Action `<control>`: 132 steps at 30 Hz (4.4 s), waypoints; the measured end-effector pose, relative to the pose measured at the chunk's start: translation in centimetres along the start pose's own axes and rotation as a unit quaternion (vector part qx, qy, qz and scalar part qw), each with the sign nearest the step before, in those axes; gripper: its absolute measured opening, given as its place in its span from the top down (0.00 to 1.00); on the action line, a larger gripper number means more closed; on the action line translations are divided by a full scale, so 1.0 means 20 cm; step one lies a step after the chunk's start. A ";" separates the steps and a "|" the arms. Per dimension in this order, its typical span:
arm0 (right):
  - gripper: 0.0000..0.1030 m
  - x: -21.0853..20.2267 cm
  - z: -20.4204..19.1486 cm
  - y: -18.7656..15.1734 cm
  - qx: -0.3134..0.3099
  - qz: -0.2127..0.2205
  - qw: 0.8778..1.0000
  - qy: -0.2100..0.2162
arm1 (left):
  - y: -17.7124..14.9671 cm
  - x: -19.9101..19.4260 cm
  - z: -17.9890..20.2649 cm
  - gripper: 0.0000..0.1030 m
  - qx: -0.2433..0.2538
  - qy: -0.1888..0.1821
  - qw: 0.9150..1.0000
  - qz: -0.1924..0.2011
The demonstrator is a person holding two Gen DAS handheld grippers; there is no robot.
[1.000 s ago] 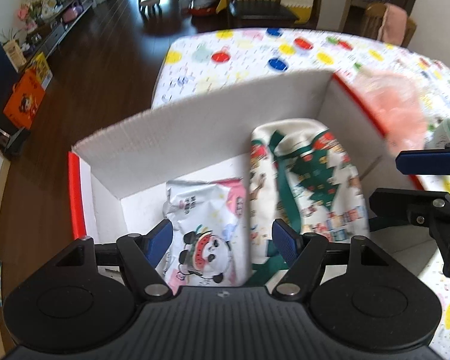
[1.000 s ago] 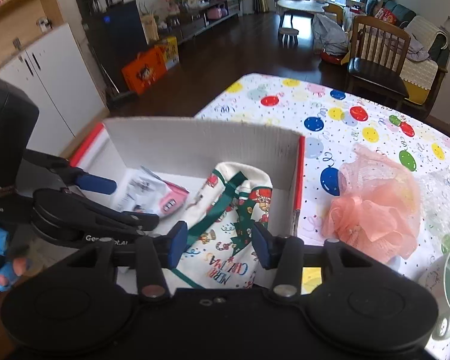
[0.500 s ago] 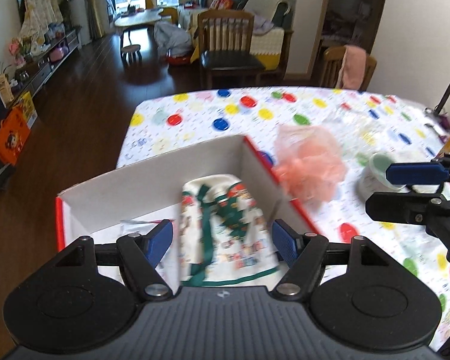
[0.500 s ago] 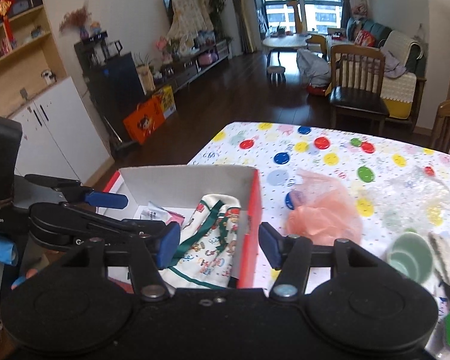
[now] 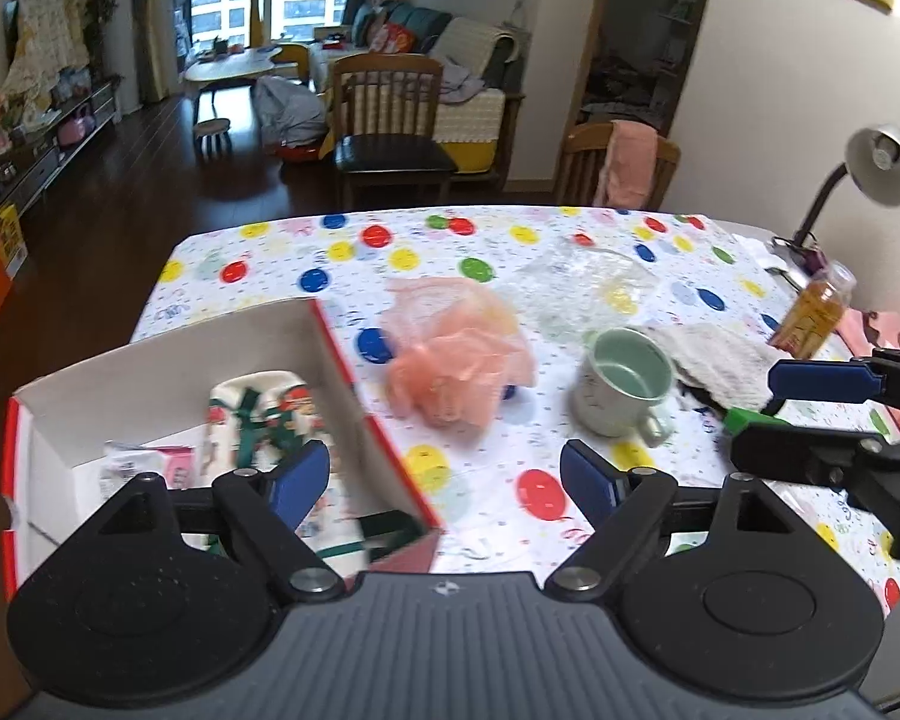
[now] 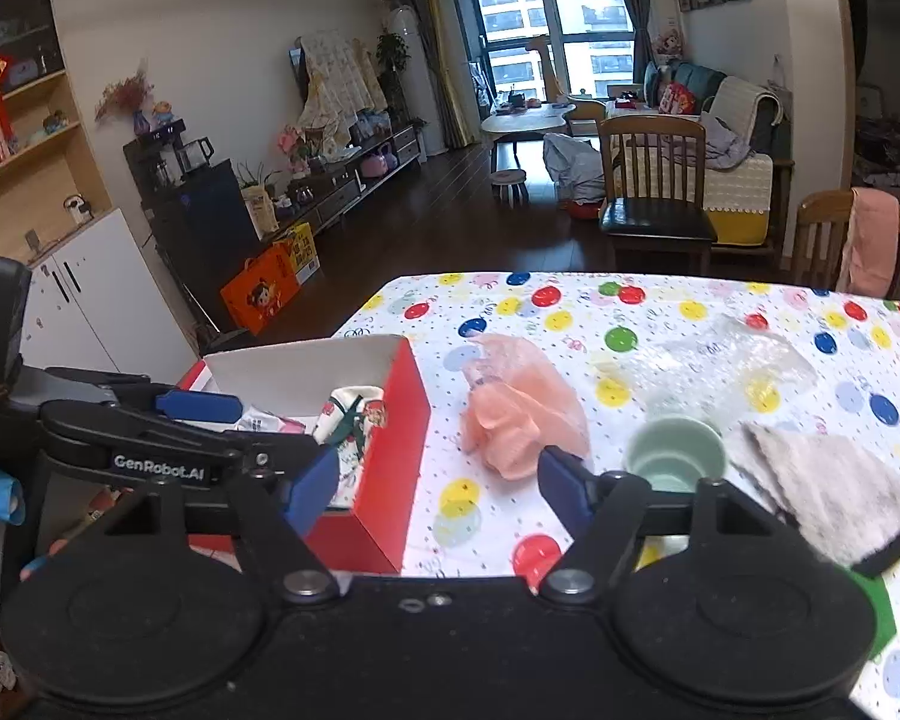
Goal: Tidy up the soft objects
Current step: 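Open both grippers to release the items and withdraw from the box, then grasp the pink mesh puff with the left gripper while the right grasps the green sponge, then carry the puff and sponge over the cardboard box with both grippers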
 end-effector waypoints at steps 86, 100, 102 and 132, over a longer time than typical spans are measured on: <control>0.07 0.06 1.41 -0.53 0.003 -0.180 0.983 -0.027 | 0.18 1.22 0.43 0.59 -0.044 0.105 0.986 -0.125; 0.54 -0.04 1.34 -0.47 -0.009 -0.167 0.985 -0.040 | 0.20 1.06 0.43 0.81 -0.025 0.110 0.989 -0.093; 0.54 -0.03 1.33 -0.48 -0.020 -0.167 0.985 -0.046 | 0.20 1.02 0.44 0.81 -0.023 0.105 0.990 -0.088; 0.24 0.03 1.37 -0.50 -0.023 -0.174 0.982 -0.071 | 0.11 0.74 0.44 0.81 -0.029 0.067 0.995 -0.073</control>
Point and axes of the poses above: each gripper's, at about its wrist camera, not at the fingertips, and x roughly the way its jaws point, z to its right, y to its top, the point moved 6 cm from there along x, roughly the way its jaws point, and after that the axes turned 10 degrees about y, right-handed, at the moved point
